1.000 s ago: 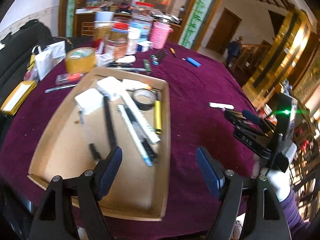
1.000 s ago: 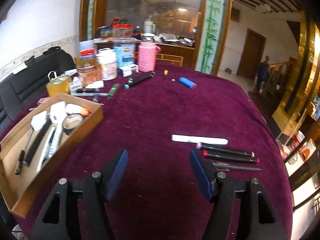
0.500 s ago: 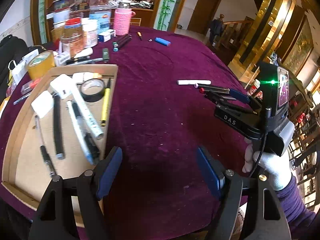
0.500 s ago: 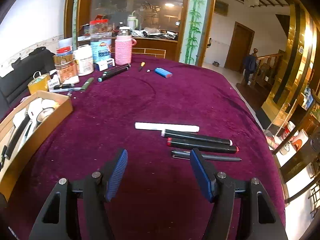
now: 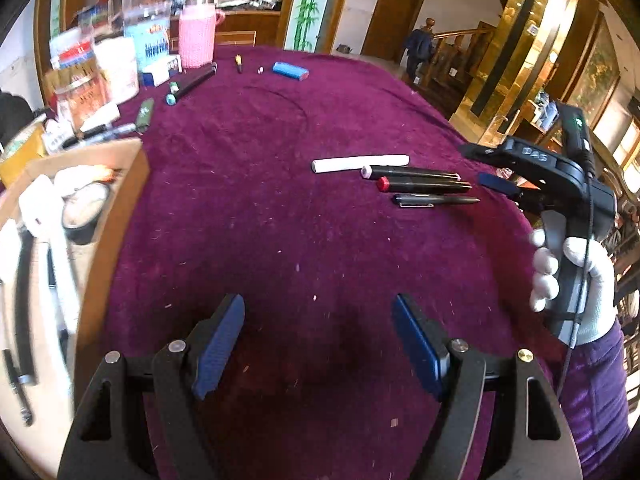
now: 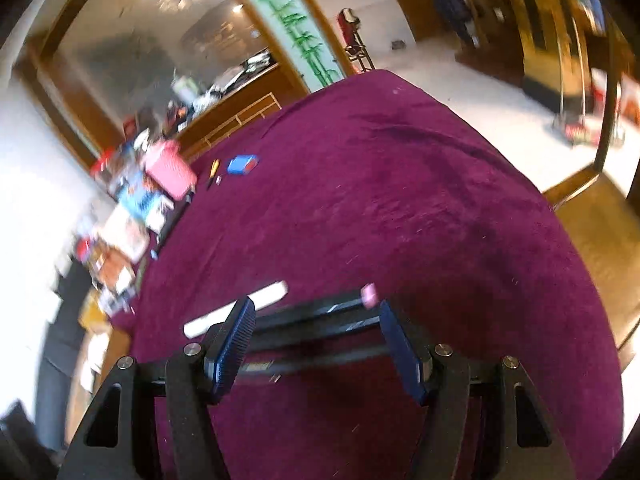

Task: Organize rigid objects
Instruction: 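Grasp the red-capped black marker with the left tool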

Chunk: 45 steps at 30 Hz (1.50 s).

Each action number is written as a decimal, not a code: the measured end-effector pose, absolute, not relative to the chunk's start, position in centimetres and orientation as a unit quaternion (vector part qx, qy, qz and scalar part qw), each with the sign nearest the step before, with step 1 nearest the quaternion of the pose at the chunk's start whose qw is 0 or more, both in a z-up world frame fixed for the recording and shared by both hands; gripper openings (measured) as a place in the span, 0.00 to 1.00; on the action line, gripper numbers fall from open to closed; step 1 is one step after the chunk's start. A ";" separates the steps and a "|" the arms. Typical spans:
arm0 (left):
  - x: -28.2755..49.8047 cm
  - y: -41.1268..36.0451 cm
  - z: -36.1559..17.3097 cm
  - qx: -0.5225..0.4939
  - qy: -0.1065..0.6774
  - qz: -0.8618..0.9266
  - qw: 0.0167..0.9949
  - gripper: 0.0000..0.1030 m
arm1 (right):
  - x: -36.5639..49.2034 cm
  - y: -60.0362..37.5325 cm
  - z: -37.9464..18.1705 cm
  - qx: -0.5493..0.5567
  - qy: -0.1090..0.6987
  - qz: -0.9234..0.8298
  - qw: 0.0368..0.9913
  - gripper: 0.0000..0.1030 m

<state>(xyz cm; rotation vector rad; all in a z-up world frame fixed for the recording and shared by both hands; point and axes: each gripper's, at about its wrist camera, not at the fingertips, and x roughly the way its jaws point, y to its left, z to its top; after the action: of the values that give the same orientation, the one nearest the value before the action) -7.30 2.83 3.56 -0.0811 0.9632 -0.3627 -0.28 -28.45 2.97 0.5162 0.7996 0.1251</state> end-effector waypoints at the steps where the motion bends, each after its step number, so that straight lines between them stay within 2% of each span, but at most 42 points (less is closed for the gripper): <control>1: -6.7 2.7 3.1 -0.049 0.464 -0.177 0.866 0.73 | -0.2 -29.1 2.7 0.263 0.381 0.064 0.884 0.67; 3: -5.7 2.5 2.2 -0.058 0.469 -0.177 0.864 0.73 | 0.1 -30.1 1.6 0.304 0.373 0.082 0.873 0.67; 6: -5.2 2.4 1.1 -0.059 0.467 -0.172 0.865 0.74 | 0.9 -30.0 0.3 0.323 0.401 0.093 0.852 0.68; 10: -5.1 2.3 1.1 -0.067 0.464 -0.184 0.864 0.83 | 1.0 -28.8 0.1 0.338 0.409 0.155 0.833 0.69; 13: -4.9 2.6 1.0 -0.084 0.463 -0.203 0.859 0.90 | 0.9 -26.3 0.4 0.294 0.426 0.190 0.835 0.71; 16: -4.9 2.9 0.9 -0.098 0.461 -0.214 0.856 0.92 | 0.3 -23.4 0.8 0.248 0.441 0.238 0.829 0.76; 20: -5.0 3.1 0.9 -0.111 0.458 -0.221 0.854 0.93 | -0.4 -20.4 0.6 0.254 0.468 0.366 0.764 0.76; 27: -5.1 3.7 0.9 -0.133 0.452 -0.228 0.852 0.93 | -0.7 -23.6 0.0 0.304 0.443 0.312 0.783 0.76; 30: -5.0 3.0 1.3 -0.120 0.474 -0.207 0.848 0.93 | -0.7 -25.0 -0.1 0.322 0.436 0.291 0.789 0.75; 36: -1.7 0.4 3.0 -0.119 0.487 -0.173 0.848 0.93 | -0.4 -26.2 1.4 0.340 0.400 0.267 0.808 0.75; 42: 3.9 -3.2 1.1 -0.071 0.503 -0.089 0.857 0.93 | -0.5 -27.3 1.8 0.348 0.383 0.253 0.818 0.75; 45: 4.5 -5.1 0.1 0.009 0.487 -0.068 0.870 0.93 | -0.7 -27.8 1.9 0.353 0.377 0.253 0.818 0.75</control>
<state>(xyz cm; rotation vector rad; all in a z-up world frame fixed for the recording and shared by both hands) 4.49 -5.11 0.11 0.0181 1.0193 -0.1414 -0.71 -27.83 1.95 0.7528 0.8043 0.5391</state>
